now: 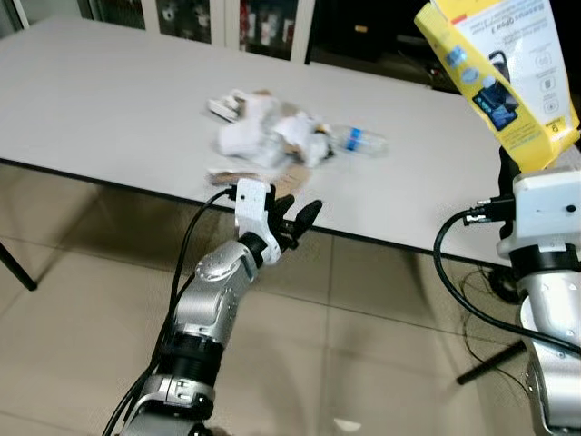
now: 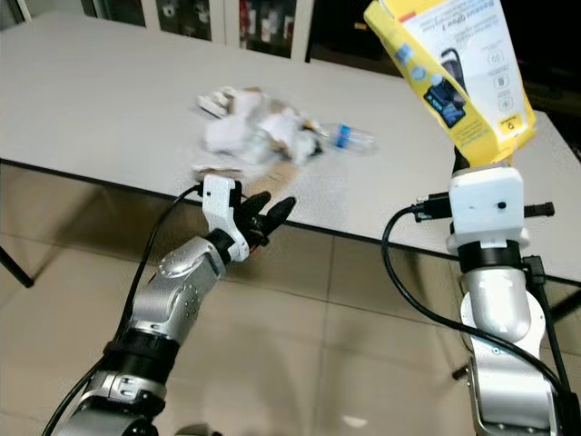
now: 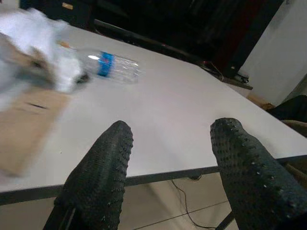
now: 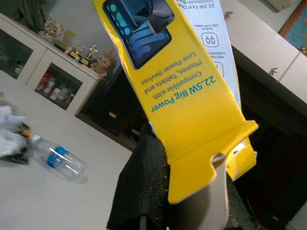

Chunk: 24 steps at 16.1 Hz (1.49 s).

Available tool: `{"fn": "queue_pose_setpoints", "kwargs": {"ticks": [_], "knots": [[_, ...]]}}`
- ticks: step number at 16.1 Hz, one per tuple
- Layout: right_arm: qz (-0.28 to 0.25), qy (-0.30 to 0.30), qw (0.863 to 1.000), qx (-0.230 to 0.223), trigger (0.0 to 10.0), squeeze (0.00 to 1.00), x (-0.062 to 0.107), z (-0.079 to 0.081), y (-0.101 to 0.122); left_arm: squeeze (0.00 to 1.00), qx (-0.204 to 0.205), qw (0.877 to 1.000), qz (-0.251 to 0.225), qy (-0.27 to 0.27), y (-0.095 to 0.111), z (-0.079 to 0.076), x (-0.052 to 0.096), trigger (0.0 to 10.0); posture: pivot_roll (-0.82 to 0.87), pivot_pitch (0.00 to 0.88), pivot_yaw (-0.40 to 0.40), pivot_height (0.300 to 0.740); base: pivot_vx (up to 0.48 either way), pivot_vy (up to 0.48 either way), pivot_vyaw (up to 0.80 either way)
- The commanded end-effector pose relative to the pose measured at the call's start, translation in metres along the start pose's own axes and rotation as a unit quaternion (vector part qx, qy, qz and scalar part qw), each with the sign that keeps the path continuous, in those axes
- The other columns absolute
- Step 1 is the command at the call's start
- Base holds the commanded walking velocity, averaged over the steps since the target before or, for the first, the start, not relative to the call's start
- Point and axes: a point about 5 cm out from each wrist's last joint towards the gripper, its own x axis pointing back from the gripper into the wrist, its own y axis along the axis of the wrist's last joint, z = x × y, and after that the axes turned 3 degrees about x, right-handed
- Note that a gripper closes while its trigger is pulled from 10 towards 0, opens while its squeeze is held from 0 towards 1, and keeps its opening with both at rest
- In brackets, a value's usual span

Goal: Picking trash to rubbish bin

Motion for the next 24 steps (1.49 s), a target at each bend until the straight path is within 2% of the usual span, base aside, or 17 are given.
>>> {"fn": "queue_pose_setpoints", "kwargs": {"ticks": [1, 6, 11, 18, 24], "knots": [[0.013, -0.007, 1.000, 0.012, 10.0, 0.00, 0.001, -0.005, -0.005, 0.00, 0.001, 1.000, 0.006, -0.001, -0.002, -0.007, -0.007, 10.0, 0.17, 0.054, -0.093, 0.740, 0.000, 0.000, 0.00], [0.014, -0.010, 1.000, 0.009, 10.0, 0.00, 0.000, -0.005, -0.006, 0.00, -0.013, 0.999, -0.014, 0.044, 0.005, 0.003, -0.009, 10.0, 0.16, 0.055, -0.093, 0.740, 0.000, 0.000, 0.58], [0.014, -0.011, 1.000, 0.006, 10.0, 0.00, -0.002, -0.005, -0.007, 0.00, -0.002, 0.999, -0.021, 0.041, 0.009, 0.005, -0.013, 10.0, 0.16, 0.054, -0.094, 0.740, 0.000, 0.000, 0.00], [0.011, -0.007, 1.000, 0.004, 10.0, 0.00, -0.003, -0.002, -0.006, 0.00, -0.004, 0.997, -0.038, 0.064, 0.021, 0.016, -0.015, 10.0, 0.17, 0.055, -0.098, 0.740, 0.374, 0.000, 0.00], [0.013, -0.008, 1.000, 0.010, 10.0, 0.00, -0.002, -0.004, -0.007, 0.00, -0.003, 0.997, -0.040, 0.061, 0.022, 0.015, -0.019, 10.0, 0.16, 0.055, -0.098, 0.740, 0.392, 0.000, 0.00]]}}
